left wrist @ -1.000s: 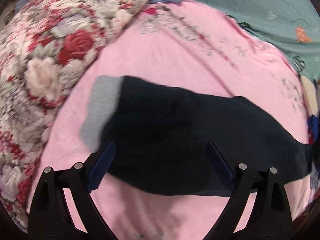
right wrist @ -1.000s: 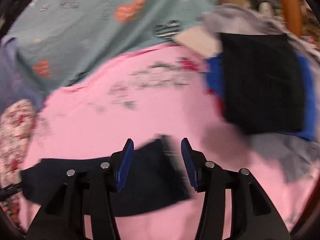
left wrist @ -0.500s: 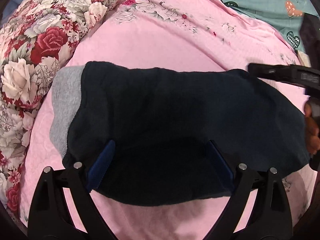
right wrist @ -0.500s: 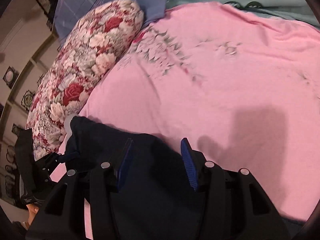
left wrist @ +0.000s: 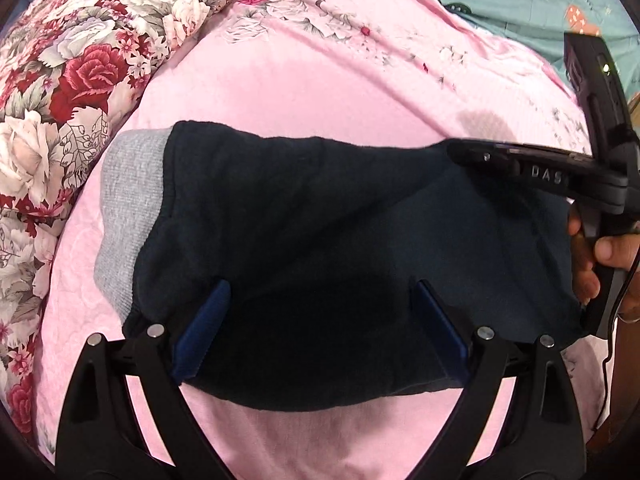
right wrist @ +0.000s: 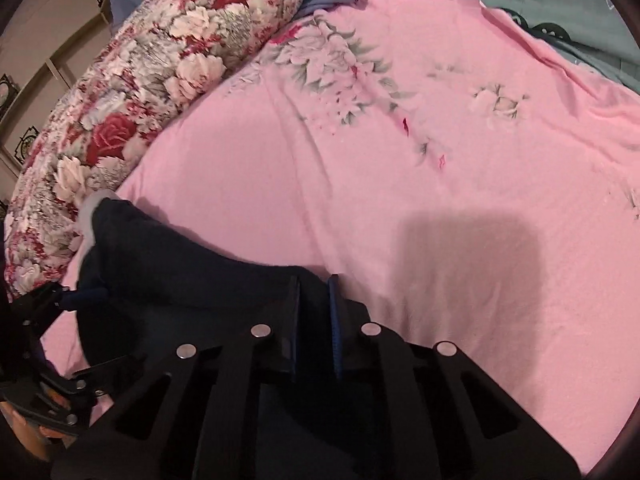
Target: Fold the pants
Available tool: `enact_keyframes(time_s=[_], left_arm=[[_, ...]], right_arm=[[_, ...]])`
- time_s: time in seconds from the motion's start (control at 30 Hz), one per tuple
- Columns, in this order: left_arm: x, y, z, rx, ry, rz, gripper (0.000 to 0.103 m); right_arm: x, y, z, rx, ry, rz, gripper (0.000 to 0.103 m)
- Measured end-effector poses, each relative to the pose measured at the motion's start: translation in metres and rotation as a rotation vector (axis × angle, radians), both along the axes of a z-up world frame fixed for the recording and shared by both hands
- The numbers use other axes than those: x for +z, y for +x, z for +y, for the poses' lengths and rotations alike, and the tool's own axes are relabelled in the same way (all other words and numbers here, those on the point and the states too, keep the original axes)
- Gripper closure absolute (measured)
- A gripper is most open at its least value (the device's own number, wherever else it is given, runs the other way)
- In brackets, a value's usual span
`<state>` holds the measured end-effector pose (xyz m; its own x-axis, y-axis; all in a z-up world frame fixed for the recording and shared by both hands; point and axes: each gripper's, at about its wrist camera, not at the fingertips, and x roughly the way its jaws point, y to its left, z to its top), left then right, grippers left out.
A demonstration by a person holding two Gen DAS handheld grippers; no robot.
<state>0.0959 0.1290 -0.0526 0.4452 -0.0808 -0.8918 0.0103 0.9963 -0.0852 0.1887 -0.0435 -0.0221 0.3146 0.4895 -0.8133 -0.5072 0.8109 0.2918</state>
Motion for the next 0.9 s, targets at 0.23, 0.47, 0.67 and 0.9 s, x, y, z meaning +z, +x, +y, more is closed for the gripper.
enact_keyframes(time_s=[0.23, 0.47, 0.67, 0.9], left_arm=[[0.029, -0.005, 0.001, 0.007, -0.040, -0.018, 0.010], [-0.001, 0.035, 0.027, 0.150, 0.067, 0.045, 0.006], [0.015, 0.030, -0.001, 0.159, 0.154, 0.014, 0.006], [0.029, 0.003, -0.017, 0.117, -0.001, -0.012, 0.005]], right_arm=[[0.024, -0.023, -0.054, -0.141, 0.050, -0.006, 0.060], [0.013, -0.096, -0.203, -0.320, 0.061, 0.046, 0.060], [0.015, -0.157, -0.338, -0.712, -0.041, -0.023, 0.053], [0.023, -0.224, -0.413, -0.941, -0.016, 0.014, 0.040]])
